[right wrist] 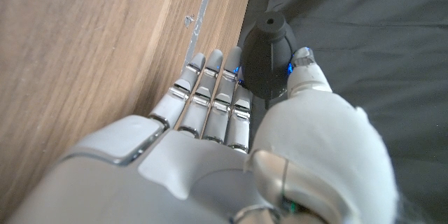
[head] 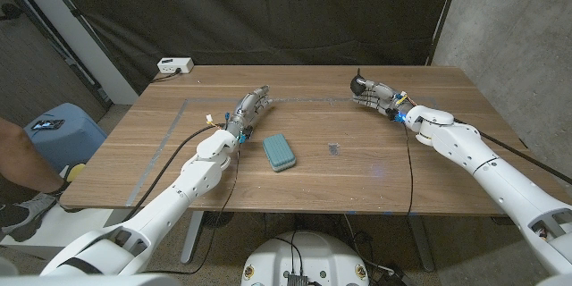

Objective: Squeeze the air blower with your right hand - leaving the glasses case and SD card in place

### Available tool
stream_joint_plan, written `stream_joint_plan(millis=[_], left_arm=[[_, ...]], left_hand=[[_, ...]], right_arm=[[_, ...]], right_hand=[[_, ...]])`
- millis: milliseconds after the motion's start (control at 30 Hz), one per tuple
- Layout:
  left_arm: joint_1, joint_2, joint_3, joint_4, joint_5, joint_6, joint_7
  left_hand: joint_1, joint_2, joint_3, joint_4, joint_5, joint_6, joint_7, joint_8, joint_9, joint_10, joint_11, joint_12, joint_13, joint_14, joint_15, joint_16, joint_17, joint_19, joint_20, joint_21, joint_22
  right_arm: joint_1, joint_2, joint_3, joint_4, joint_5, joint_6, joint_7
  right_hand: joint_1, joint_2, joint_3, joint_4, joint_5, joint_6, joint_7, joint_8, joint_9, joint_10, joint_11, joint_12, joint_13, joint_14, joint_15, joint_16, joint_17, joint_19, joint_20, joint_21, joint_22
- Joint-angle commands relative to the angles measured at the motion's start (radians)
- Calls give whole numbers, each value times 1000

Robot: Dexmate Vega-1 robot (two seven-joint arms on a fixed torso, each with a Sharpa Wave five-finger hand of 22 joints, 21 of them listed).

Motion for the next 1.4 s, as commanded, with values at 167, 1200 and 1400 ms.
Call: stream_joint_plan(millis=[167,1200,1400], left_arm=[[-12,-3,-1,19,-4,-3,-13],[-14,0,-3,20,-3,0,-11],[-11,5,-8,18,-6,0,-12]], left_hand=[[10,0,4,-3,6,7,1,-3,6,7,3,0,3,4,4,4,1,9,2,0,4],[12,1,3,-4,7,11,-1,-2,6,7,2,0,3,5,4,4,1,8,2,-5,4],[12,0,3,-4,7,11,-2,-2,6,7,1,0,3,3,4,3,1,8,2,-6,4]], right_arm=[[10,4,-6,-4,-5,-25,-29],[-5,20,-1,-19,1,-48,-98],[-3,27,-5,-20,-2,-53,-113]], right_hand=[[29,1,1,-9,-3,27,-2,16,8,23,-6,18,11,27,-88,14,4,18,-3,10,5],[105,2,-3,-14,-2,118,-36,44,30,127,-69,86,30,83,-135,57,35,38,-28,16,5],[120,3,-2,-14,0,143,-43,53,34,151,-79,97,28,103,-144,66,40,41,-34,16,5]])
